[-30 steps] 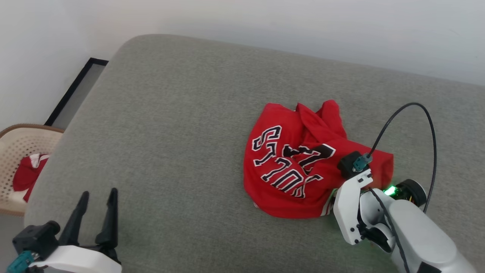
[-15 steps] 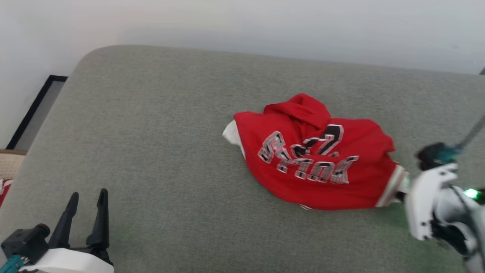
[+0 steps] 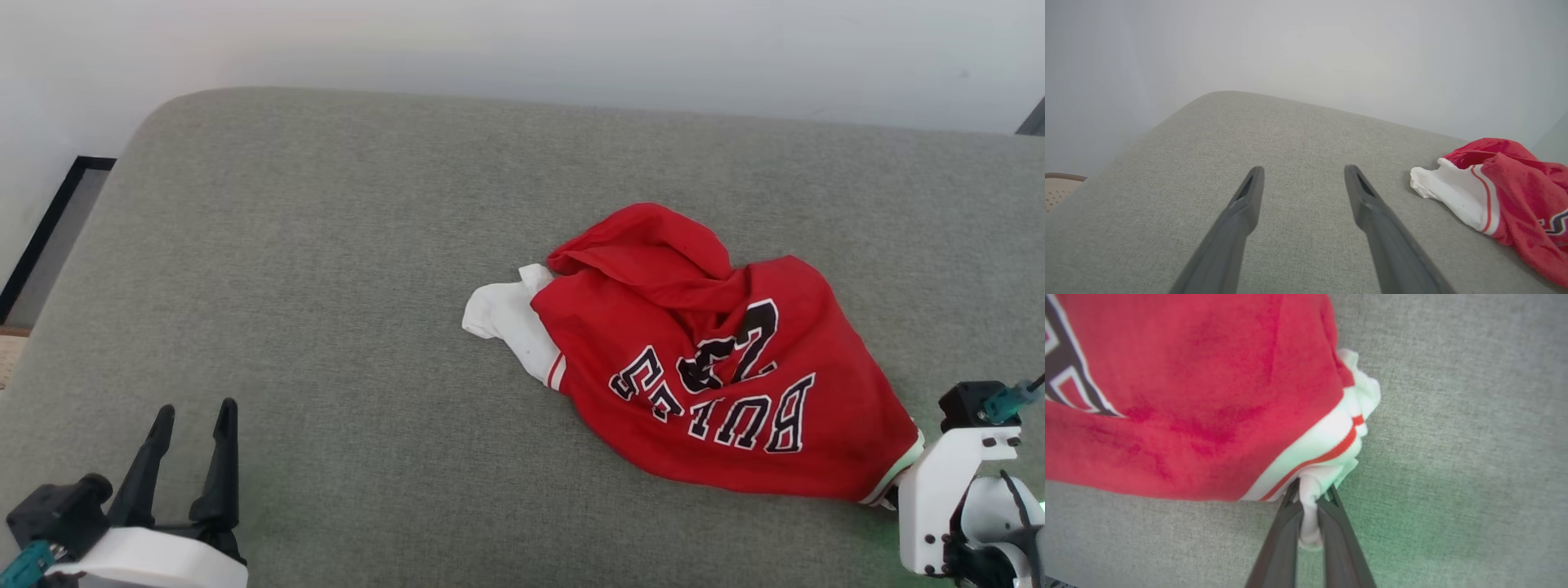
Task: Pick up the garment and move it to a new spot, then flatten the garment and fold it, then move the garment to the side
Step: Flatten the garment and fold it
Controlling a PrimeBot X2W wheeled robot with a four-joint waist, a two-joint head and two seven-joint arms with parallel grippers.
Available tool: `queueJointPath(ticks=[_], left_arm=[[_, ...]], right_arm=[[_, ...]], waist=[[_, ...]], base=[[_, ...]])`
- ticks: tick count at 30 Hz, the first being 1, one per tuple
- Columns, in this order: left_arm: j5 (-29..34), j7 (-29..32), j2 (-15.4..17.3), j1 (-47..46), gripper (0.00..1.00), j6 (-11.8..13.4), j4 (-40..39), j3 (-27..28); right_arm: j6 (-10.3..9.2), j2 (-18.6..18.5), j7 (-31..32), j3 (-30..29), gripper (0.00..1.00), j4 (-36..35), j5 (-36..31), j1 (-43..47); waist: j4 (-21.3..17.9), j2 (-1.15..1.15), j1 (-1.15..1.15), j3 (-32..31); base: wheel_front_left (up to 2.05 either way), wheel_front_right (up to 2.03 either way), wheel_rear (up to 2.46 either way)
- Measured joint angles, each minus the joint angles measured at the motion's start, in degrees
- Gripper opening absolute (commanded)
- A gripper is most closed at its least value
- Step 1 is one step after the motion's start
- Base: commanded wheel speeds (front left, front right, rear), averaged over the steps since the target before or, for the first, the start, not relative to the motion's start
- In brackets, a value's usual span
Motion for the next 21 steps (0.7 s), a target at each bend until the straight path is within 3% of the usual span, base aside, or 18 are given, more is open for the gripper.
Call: queueJointPath(ticks=[1,2,3,4,15,21], left_arm=[[0.0,0.0,0.0,-0.4,1.0,-0.2,0.2,-0.1],[0.1,0.0,0.2,-0.6,1.0,-0.2,0.3,-0.2],[0.1,0.0,0.3,-0.9,1.0,-0.5,0.4,-0.3],[0.1,0.1,0.5,-1.2,1.0,-0.7,0.4,-0.4],[-2.4,7.3,5.0,-6.3,1.0,-3.3,-1.7,-2.5],[-3.7,13.7,8.8,-11.2,1.0,-4.3,-4.1,-5.6]], right_arm=[[0.0,0.4,-0.5,-0.2,0.0,0.7,-0.2,-0.3],[0.0,0.7,-0.7,-0.3,0.17,1.2,-0.4,-0.8],[0.0,0.9,-1.3,0.0,0.48,1.3,-0.6,-0.9],[0.0,1.0,-1.9,0.2,1.0,1.5,-0.7,-1.1],[0.0,2.5,-6.5,1.2,1.0,-3.0,-2.2,-3.3],[0.0,4.8,-13.4,1.2,1.0,-7.8,-4.1,-3.3]], waist=[[-0.1,0.0,0.0,0.1],[-0.1,0.0,0.0,0.3],[-0.2,0.0,0.0,0.3],[-0.3,0.0,0.0,0.4],[-4.1,0.0,0.0,0.5],[-7.2,0.0,0.0,0.3]], base=[[0.0,0.0,0.0],[0.0,0.0,0.0],[0.0,0.0,0.0],[0.0,0.0,0.0],[0.0,0.0,0.0],[0.0,0.0,0.0]])
